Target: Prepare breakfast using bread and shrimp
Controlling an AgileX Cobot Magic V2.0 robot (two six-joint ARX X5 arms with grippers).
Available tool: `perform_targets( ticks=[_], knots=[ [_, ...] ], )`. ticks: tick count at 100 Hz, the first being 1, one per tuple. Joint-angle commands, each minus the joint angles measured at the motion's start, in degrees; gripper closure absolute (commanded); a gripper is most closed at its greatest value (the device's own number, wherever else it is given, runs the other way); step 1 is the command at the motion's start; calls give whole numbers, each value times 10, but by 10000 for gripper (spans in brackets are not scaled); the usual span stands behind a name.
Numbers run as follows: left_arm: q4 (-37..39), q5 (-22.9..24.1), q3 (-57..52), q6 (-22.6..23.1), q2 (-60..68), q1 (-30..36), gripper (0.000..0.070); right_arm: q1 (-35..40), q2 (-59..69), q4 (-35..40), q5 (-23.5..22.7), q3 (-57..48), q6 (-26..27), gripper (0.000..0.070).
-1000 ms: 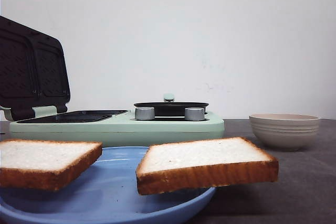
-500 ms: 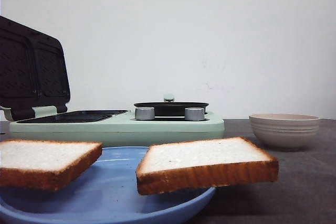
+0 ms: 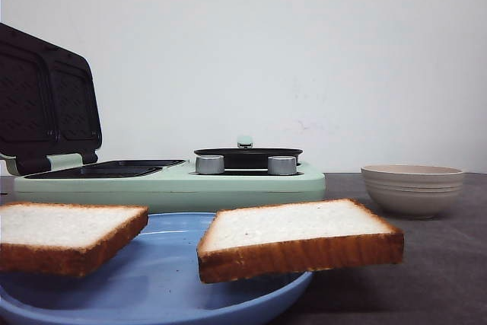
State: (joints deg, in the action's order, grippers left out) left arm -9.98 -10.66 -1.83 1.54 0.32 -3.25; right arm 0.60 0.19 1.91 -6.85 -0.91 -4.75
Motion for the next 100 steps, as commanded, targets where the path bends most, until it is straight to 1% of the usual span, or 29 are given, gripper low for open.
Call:
perform_targets(
  ticks=[1,8,55,65,82,85,93,100],
  knots=[
    [-5,-1,9,-1,0,-1,700,0,0,-2,29,2,92,700],
    [-5,-1,9,-1,0,-1,700,0,0,2,49,2,108,700],
    [-5,-1,9,4,0,-1,700,0,0,-10,49,2,108,700],
    [-5,-1,9,4,0,-1,700,0,0,-6,46,2,108,700],
    [-5,-2,9,3,0,-1,700,0,0,-1,16,2,108,700],
    [-5,-2,9,-3,0,-1,700,0,0,-1,13,2,108,700],
    [-5,-3,9,-36,0,-1,700,0,0,1,4,2,108,700],
    [-5,-4,9,-74,0,-1,700,0,0,4,4,2,111,700]
  ],
)
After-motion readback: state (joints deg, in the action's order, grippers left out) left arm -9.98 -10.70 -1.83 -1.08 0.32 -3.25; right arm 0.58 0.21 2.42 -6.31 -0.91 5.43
